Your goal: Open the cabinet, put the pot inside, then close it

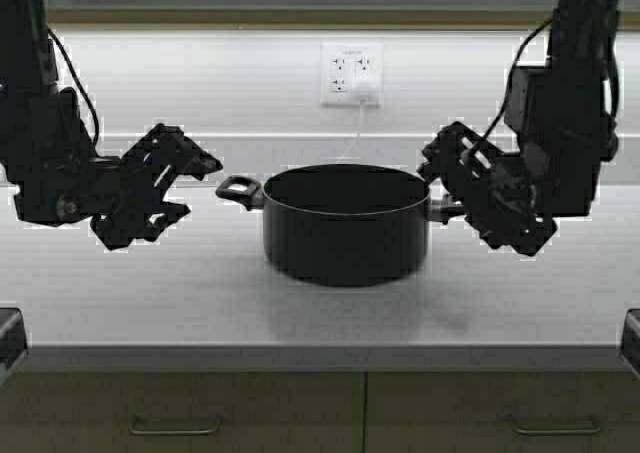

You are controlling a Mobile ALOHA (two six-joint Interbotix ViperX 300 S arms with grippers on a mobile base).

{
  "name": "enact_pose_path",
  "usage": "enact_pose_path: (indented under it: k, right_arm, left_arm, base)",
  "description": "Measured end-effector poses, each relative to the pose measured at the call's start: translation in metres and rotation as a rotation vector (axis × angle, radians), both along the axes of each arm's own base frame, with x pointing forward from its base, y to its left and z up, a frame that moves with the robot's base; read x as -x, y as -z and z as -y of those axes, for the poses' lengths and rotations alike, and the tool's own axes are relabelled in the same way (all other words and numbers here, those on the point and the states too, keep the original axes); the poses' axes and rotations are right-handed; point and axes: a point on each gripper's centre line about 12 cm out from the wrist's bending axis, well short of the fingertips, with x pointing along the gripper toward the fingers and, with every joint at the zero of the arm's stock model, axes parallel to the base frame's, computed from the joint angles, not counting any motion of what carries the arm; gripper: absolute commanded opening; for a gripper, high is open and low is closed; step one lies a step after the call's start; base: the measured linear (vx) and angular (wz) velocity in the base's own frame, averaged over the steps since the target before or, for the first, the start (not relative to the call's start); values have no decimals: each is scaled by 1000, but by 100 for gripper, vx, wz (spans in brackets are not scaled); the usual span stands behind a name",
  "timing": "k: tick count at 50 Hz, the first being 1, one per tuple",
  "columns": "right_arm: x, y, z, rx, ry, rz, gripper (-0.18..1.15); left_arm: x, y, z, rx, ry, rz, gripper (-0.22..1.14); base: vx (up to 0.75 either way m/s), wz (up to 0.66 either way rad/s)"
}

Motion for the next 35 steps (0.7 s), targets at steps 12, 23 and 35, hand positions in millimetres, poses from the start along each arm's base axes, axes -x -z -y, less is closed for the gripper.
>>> enact_pose_path:
  k: [12, 23, 35]
  right_arm:
    - [-3, 27, -2, -118, 8, 17, 103]
    - [-37, 54, -1, -157, 46, 65, 103]
    - [-79, 74, 10, -201, 106, 158, 103]
  left_arm:
    - [-3, 9, 4, 7, 12, -4, 102]
    - [-34, 26, 9, 24, -15, 29, 102]
    - [-88, 53, 20, 80, -36, 57, 102]
  base:
    - [14, -8]
    - [5, 1]
    - [1, 1]
